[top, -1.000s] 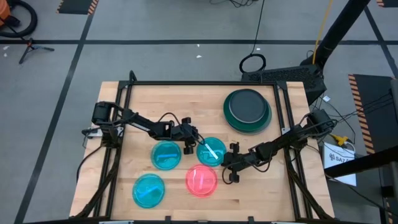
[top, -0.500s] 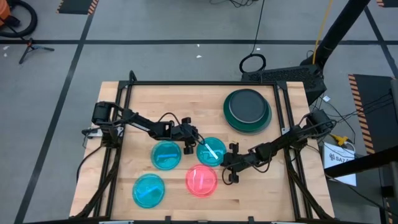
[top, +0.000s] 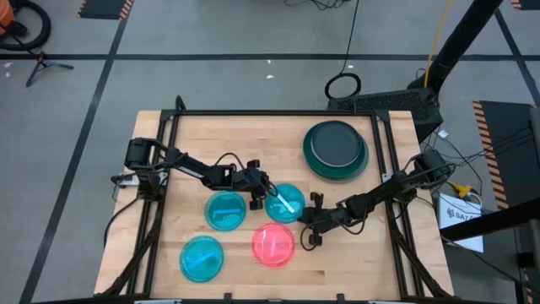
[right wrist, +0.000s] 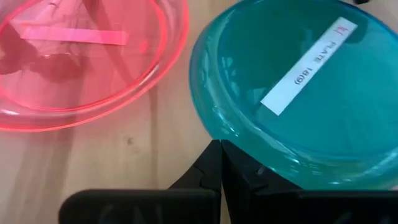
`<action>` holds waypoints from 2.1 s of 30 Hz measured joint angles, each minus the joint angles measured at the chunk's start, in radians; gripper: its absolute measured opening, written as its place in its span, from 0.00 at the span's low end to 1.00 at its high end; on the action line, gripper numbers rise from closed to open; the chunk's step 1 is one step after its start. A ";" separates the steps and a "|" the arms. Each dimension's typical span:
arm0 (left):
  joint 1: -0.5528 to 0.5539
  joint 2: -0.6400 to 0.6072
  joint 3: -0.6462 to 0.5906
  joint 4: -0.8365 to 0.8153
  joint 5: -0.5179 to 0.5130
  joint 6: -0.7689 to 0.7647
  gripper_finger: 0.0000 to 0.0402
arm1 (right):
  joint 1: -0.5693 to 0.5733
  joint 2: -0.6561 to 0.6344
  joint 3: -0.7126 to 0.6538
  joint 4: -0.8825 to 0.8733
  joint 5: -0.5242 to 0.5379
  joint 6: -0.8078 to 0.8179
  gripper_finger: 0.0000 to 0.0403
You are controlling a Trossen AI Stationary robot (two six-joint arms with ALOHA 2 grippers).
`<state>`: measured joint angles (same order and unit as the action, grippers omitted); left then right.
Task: Stack plastic plates
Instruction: Stack the right blue plate on the black plate
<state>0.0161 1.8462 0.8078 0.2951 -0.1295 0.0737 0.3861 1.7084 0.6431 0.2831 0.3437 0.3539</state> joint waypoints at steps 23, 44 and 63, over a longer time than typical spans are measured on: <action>-0.018 -0.001 0.001 0.066 0.008 -0.035 0.20 | -0.006 0.000 -0.001 0.003 0.142 -0.053 0.00; -0.009 -0.223 0.001 -0.439 -0.069 0.046 0.20 | -0.133 -0.232 -0.001 -0.451 0.072 0.206 0.00; -0.009 -0.095 0.001 -0.340 -0.053 -0.018 0.20 | -0.230 -0.106 0.001 -0.204 0.045 0.049 0.00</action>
<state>0.0070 1.7508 0.8089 -0.0452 -0.1829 0.0558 0.1559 1.6025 0.6442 0.0794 0.3883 0.4030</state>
